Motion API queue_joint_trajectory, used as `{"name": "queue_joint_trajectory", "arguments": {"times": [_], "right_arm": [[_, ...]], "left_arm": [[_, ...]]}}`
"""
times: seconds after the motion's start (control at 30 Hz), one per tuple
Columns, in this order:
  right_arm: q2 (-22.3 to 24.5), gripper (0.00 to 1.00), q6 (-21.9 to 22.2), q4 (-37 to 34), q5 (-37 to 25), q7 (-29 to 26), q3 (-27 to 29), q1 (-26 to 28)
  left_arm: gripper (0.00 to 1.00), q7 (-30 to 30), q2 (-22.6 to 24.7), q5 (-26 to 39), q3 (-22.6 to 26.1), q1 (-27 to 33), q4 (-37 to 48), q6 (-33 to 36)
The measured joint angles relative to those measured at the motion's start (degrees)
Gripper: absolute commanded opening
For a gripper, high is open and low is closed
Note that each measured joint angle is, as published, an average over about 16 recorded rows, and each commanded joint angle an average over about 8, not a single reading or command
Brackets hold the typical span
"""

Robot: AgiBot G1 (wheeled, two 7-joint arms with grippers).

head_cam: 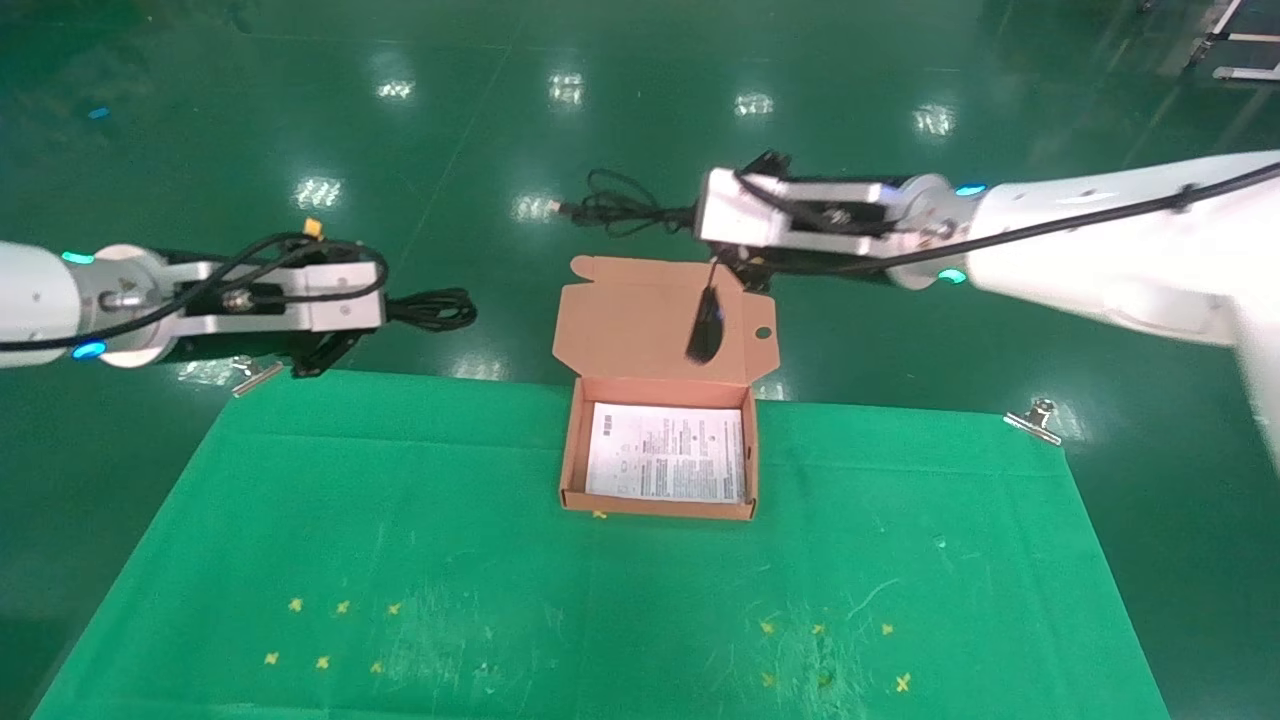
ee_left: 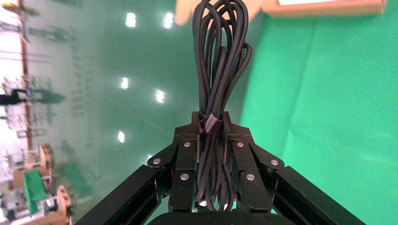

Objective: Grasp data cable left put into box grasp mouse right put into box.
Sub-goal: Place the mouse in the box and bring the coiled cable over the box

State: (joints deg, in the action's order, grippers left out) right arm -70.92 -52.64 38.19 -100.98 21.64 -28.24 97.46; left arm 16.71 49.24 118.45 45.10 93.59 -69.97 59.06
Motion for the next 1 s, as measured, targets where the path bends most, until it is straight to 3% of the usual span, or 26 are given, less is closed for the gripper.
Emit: {"name": "queue_joint_trajectory", "arguments": {"times": [0.3,0.53,1.0], "right_arm": [[-5.26,0.0,2.49,-8.08,1.45,4.46,-2.33,-1.28],[-7.26,0.0,4.77,-10.17,5.7,5.96,-7.17,-3.62],[-7.5,0.0,11.65,-11.93,16.67,-0.8,-20.83,-7.36]], "left_arm": [[0.0,5.01,-3.15,4.73,1.16,-2.08,-2.76,2.95],[0.0,7.64,-5.0,7.1,1.69,-2.59,-4.87,5.39],[0.0,8.77,-5.58,7.97,1.86,-2.58,-5.92,6.56]]}}
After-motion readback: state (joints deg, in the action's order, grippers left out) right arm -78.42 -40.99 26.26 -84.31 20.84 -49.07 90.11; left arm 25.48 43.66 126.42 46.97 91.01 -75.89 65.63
